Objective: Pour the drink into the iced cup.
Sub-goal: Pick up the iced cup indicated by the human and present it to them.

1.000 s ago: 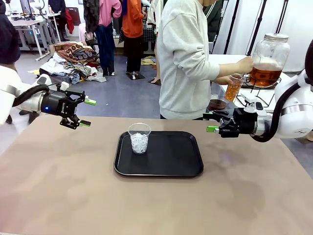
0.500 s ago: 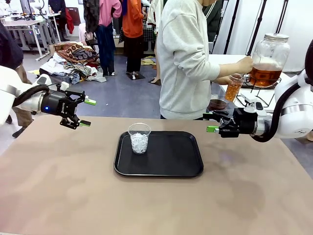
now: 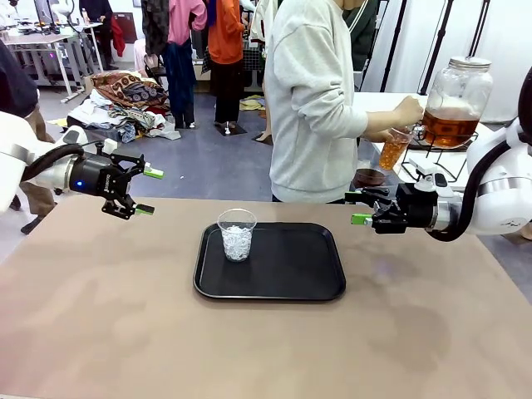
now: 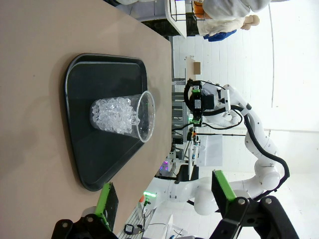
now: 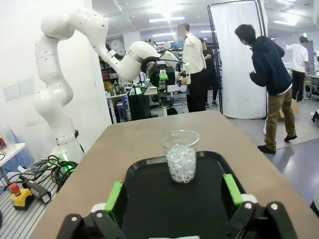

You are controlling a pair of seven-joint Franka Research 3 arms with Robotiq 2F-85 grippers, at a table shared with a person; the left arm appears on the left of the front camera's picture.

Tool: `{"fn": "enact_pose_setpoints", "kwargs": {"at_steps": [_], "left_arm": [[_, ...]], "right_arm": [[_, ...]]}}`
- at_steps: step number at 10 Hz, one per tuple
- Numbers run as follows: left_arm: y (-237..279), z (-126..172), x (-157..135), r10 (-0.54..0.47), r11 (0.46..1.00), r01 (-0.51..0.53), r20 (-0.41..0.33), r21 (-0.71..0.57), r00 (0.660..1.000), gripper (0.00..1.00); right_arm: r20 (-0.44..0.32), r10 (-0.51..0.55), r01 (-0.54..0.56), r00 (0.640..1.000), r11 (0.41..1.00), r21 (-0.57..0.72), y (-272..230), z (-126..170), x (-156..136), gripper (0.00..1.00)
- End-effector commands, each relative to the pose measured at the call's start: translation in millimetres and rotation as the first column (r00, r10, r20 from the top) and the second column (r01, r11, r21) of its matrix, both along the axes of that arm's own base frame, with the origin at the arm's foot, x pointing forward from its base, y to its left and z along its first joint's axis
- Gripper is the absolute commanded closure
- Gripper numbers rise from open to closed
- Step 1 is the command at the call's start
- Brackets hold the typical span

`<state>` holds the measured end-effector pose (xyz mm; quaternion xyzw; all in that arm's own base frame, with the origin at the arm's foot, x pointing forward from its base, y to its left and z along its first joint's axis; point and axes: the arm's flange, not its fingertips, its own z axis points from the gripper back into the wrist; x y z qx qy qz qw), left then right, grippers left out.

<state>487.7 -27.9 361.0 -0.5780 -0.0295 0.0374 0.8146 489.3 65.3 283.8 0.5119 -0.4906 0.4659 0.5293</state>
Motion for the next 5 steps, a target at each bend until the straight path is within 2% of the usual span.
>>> {"fn": "enact_pose_setpoints", "kwargs": {"at_steps": [1,5], "left_arm": [[0.3,1.3,-0.5,-0.002,1.000,0.002,-0.016,0.007,1.000,0.00],[0.3,1.3,-0.5,-0.002,1.000,0.002,-0.016,0.007,1.000,0.00]], "right_arm": [[0.005,-0.002,0.002,1.000,1.000,-0.001,-0.4,1.7,1.3,0.00],[0.005,-0.002,0.002,1.000,1.000,-0.001,-0.4,1.7,1.3,0.00]]}}
